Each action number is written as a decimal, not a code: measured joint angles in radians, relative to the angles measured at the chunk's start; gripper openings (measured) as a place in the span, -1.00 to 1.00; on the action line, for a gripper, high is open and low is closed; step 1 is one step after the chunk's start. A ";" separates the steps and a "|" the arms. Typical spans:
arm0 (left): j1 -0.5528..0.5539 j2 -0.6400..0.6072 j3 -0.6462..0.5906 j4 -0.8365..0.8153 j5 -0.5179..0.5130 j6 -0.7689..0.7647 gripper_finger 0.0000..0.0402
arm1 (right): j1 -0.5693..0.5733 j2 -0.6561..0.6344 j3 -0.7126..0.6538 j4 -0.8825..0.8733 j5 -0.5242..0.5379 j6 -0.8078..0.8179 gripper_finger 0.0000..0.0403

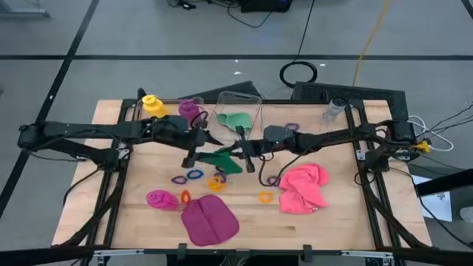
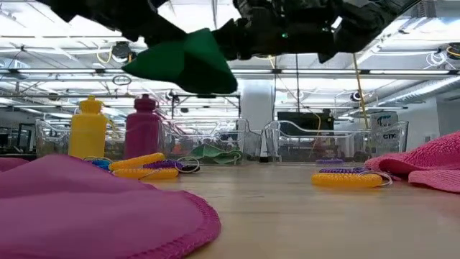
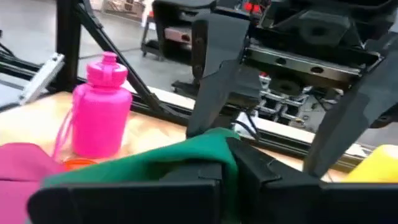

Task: Pick & Place Sports Items
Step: Put the green microfiber towel into the middle transparent bin

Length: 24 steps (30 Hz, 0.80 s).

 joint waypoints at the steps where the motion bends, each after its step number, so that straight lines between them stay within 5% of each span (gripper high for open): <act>1: 0.004 0.000 0.000 -0.010 0.007 -0.003 0.17 | 0.000 0.000 0.000 0.000 0.010 -0.006 -1.00; 18: 0.017 0.064 0.000 -0.017 0.067 0.029 0.16 | -0.002 0.000 0.000 0.071 0.065 -0.048 -1.00; 24: 0.020 0.072 0.000 -0.022 0.063 0.048 -0.11 | -0.002 0.000 0.000 0.070 0.065 -0.051 -1.00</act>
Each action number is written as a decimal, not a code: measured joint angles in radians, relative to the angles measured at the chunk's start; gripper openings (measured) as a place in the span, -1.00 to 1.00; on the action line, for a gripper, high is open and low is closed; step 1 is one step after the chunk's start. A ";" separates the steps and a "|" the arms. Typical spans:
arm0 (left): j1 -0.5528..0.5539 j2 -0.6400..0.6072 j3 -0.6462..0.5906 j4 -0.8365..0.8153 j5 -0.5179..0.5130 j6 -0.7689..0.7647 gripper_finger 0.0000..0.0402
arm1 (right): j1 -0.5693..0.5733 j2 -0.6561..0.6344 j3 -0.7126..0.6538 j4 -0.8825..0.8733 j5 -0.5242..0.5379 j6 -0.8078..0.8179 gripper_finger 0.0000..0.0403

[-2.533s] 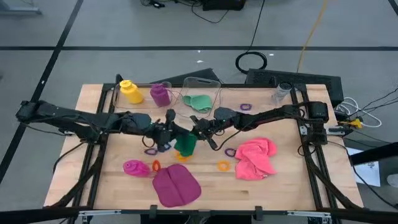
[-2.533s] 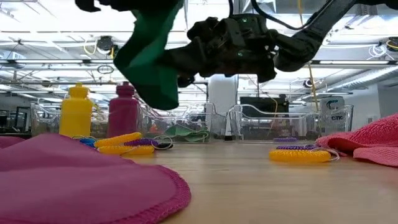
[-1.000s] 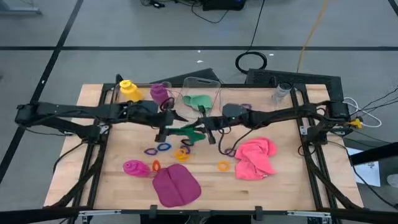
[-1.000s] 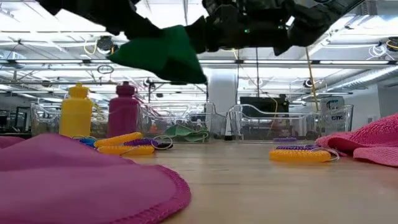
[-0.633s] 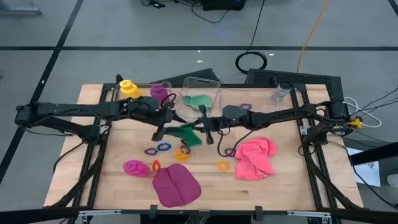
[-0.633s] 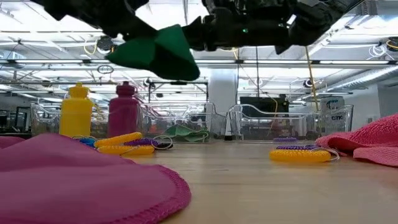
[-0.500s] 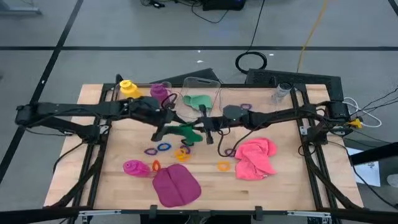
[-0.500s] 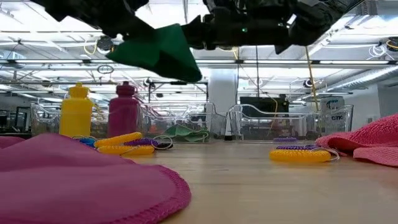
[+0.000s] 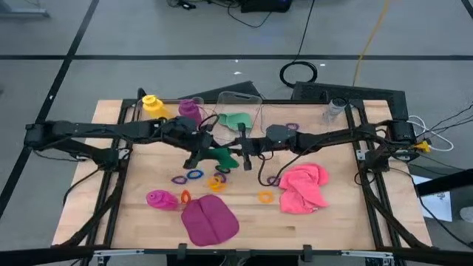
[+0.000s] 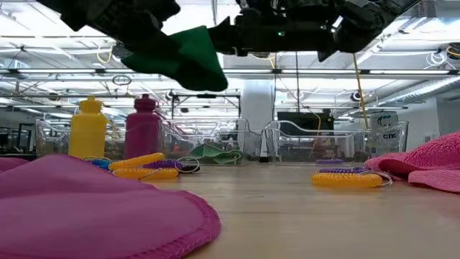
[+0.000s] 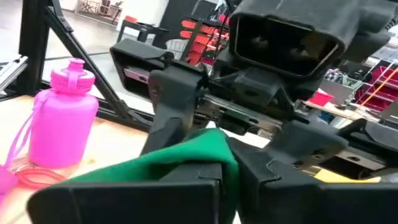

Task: Pick & Place Sports Items
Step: Put the green microfiber towel into the middle transparent bin

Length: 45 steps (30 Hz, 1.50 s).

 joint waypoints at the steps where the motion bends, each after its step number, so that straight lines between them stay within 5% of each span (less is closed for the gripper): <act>1: 0.002 0.000 0.000 -0.002 0.000 0.000 -0.19 | 0.000 0.000 0.000 0.000 0.000 -0.001 -1.00; 10: 0.027 0.000 0.000 -0.018 0.000 0.073 -0.98 | 0.000 0.000 0.000 -0.006 0.000 0.008 -1.00; 19: 0.036 0.000 0.000 -0.037 0.000 0.121 -0.98 | -0.001 -0.055 -0.002 -0.101 0.017 0.016 -0.58; 32: 0.092 0.003 0.045 -0.021 -0.146 0.156 -0.99 | 0.033 -0.338 -0.002 -0.526 0.271 -0.029 0.15; 38: 0.225 0.078 0.181 -0.118 -0.019 0.172 -0.99 | 0.032 -0.395 -0.044 -0.561 0.292 0.002 0.23; 45: 0.357 0.322 0.463 -0.366 0.122 0.216 -0.99 | 0.031 -0.418 -0.192 -0.381 0.297 0.001 0.23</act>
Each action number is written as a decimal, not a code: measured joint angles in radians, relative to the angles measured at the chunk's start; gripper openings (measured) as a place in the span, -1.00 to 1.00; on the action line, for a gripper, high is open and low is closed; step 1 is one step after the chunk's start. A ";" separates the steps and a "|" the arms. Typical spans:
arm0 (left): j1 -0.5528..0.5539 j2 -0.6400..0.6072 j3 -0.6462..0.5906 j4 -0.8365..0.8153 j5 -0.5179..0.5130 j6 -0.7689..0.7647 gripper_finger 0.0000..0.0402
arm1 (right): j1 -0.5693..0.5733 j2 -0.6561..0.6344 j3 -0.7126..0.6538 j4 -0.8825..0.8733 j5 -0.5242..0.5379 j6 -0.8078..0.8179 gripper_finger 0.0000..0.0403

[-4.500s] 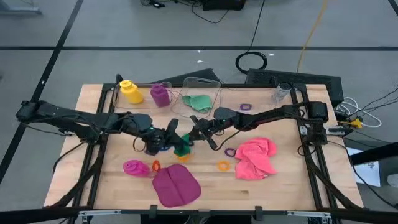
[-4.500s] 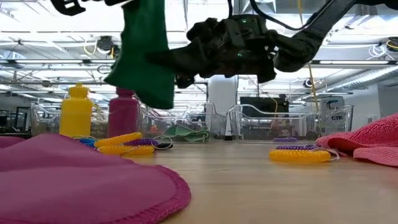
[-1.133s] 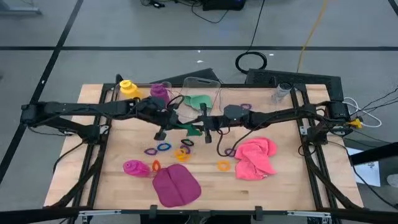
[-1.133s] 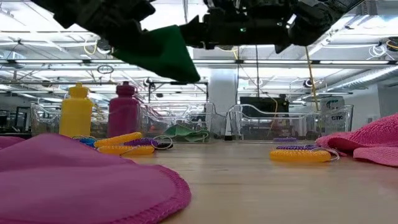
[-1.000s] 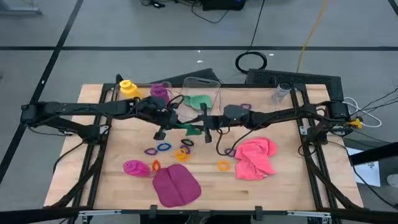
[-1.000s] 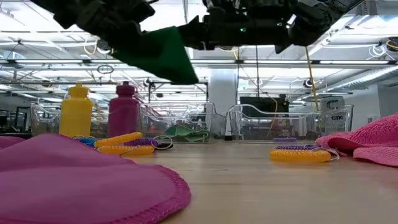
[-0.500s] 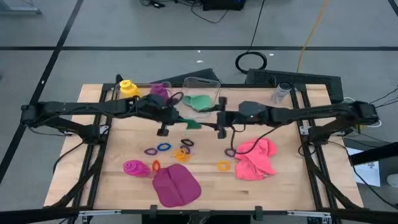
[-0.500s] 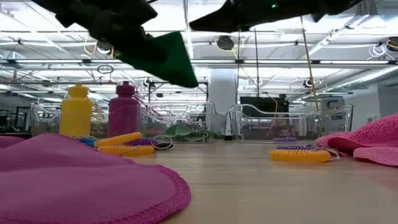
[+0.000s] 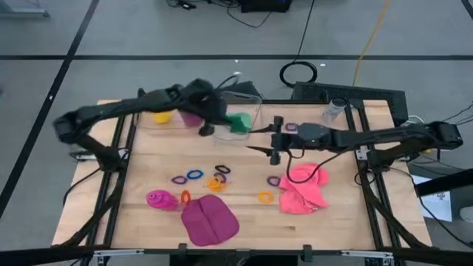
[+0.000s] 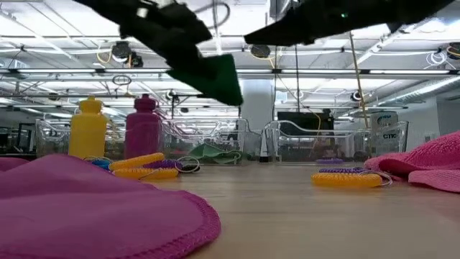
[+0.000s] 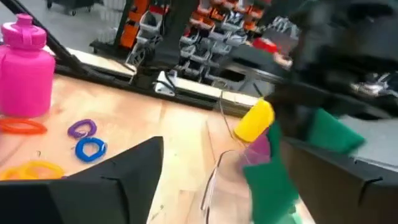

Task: Pick & Place Sports Items
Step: Put the green microfiber towel into the middle transparent bin

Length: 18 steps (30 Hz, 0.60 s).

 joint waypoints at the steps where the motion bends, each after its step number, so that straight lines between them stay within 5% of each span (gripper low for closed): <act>1: 0.017 0.040 0.048 -0.052 0.023 0.009 -0.99 | 0.000 0.000 -0.020 0.031 0.000 0.000 0.23; 9: 0.120 0.343 0.375 -0.349 0.105 0.031 -1.00 | 0.000 0.000 -0.097 0.156 0.083 -0.043 0.23; 18: 0.147 0.590 0.590 -0.552 0.108 0.020 -1.00 | 0.001 -0.044 -0.098 0.107 0.177 -0.058 0.23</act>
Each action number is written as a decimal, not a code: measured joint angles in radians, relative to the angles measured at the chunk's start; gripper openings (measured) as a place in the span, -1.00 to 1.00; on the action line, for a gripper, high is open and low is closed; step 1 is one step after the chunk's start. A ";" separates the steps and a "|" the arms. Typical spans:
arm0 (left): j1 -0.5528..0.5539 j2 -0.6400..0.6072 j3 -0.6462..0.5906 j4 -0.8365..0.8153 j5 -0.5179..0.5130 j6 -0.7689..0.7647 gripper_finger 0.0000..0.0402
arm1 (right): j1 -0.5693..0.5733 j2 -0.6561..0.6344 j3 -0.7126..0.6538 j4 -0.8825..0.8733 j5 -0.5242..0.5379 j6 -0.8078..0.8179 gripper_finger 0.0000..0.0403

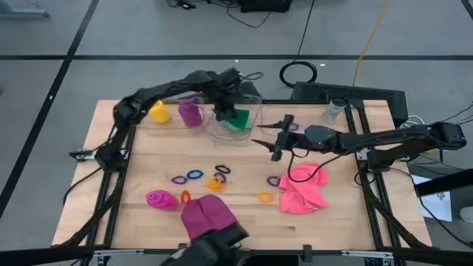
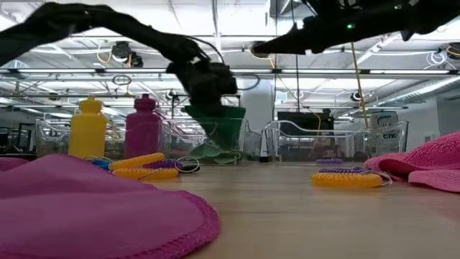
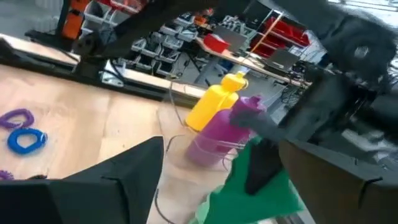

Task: Pick & Place Sports Items
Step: Put the green microfiber towel into the middle transparent bin

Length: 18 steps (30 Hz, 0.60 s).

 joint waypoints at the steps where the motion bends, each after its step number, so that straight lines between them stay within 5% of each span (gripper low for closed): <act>1: 0.000 0.019 0.011 -0.012 -0.007 -0.005 -1.00 | 0.000 -0.005 0.000 -0.002 0.001 0.003 0.23; 11: 0.006 0.093 0.024 -0.030 -0.051 -0.066 -0.98 | 0.000 -0.018 0.000 -0.023 0.001 0.016 0.23; 18: 0.005 0.093 0.024 -0.017 -0.181 -0.110 -0.79 | 0.000 -0.018 0.000 -0.020 0.001 0.016 0.23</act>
